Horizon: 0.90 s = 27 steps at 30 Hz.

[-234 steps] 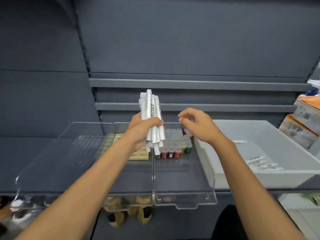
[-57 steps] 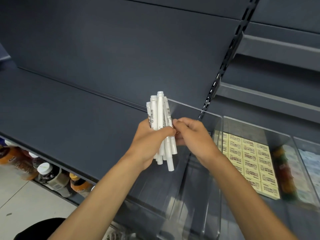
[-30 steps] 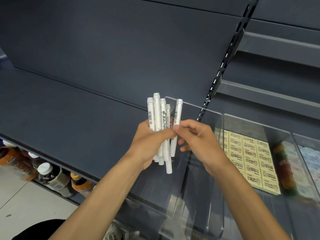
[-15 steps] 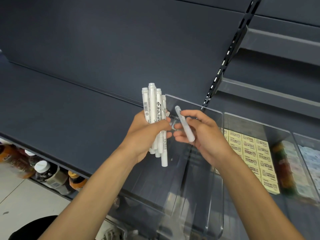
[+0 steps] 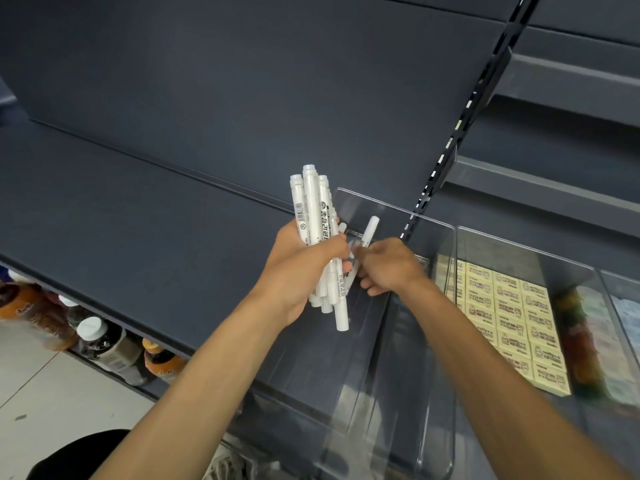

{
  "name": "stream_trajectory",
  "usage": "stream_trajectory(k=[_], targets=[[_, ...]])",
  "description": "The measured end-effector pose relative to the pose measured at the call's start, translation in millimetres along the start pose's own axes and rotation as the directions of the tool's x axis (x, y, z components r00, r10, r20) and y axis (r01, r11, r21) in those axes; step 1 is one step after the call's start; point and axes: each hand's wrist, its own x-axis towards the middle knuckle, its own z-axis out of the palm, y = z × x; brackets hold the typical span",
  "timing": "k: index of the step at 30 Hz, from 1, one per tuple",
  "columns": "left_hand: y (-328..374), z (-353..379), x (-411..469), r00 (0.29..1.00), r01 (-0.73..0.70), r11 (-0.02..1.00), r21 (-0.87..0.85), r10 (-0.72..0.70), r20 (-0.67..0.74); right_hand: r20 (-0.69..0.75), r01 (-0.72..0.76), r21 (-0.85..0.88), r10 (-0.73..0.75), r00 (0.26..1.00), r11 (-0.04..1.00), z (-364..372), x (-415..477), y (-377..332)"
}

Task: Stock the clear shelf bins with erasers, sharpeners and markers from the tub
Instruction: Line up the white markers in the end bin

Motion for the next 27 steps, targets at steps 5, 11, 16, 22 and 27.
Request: stream_trajectory(k=[5, 11, 16, 22, 27], targets=[[-1, 3, 1, 1.0, 0.014, 1.0, -0.002, -0.014, 0.027, -0.04, 0.013, -0.13, -0.018, 0.999, 0.991, 7, 7, -11], [-3, 6, 2, 0.999, 0.015, 0.999, -0.038, -0.013, 0.051, -0.098, 0.06, -0.155, -0.075, 0.992, 0.986, 14, 6, -16], [-6, 6, 5, 0.998, 0.019, 0.999, -0.031, -0.018, 0.057, -0.073, 0.139, 0.071, -0.134, 0.988, 0.988, 6, -1, -10], [-7, 7, 8, 0.995, 0.031, 0.999, 0.017, -0.033, 0.095, -0.147, 0.269, 0.206, -0.242, 0.959, 0.941, 1, -20, -3], [-9, 9, 11, 0.998, 0.03, 0.999, -0.029, -0.028, 0.055, -0.231, 0.358, 0.358, -0.29, 0.929, 0.862, -8, -54, 5]])
